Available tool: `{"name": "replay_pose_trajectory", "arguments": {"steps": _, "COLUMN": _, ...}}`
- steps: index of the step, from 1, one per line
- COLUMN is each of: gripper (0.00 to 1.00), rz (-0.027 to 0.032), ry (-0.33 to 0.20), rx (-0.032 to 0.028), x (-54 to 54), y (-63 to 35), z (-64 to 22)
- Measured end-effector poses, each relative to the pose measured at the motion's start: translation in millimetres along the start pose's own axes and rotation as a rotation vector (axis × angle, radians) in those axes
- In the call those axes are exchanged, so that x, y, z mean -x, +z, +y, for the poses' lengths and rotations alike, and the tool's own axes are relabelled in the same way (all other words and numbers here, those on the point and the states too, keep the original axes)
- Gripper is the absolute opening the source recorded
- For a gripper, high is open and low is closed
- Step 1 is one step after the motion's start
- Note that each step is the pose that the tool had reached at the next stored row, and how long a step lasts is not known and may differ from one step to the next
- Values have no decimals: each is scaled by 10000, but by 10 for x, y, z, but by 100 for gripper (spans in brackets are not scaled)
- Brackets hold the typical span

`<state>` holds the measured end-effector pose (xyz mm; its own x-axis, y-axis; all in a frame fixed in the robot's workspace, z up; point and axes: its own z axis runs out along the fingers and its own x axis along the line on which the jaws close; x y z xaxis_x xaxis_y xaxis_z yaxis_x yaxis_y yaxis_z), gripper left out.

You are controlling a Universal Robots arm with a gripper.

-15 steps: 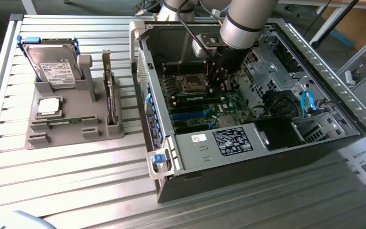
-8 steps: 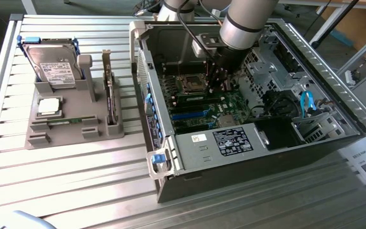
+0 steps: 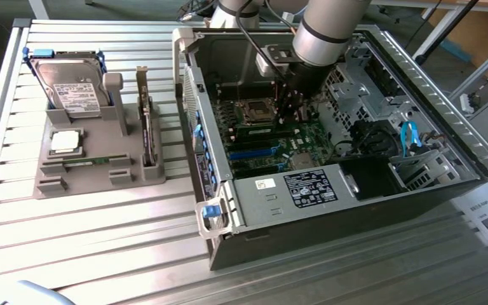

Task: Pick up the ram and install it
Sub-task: 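Insert the ram into the slot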

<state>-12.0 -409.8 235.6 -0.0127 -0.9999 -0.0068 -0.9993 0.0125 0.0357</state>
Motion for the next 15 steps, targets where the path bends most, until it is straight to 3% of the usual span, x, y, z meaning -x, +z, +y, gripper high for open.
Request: {"name": "replay_pose_trajectory", "arguments": {"steps": 15, "gripper": 12, "rz": -5, "ry": 0, "rx": -2, "x": 1, "y": -42, "z": 1}}
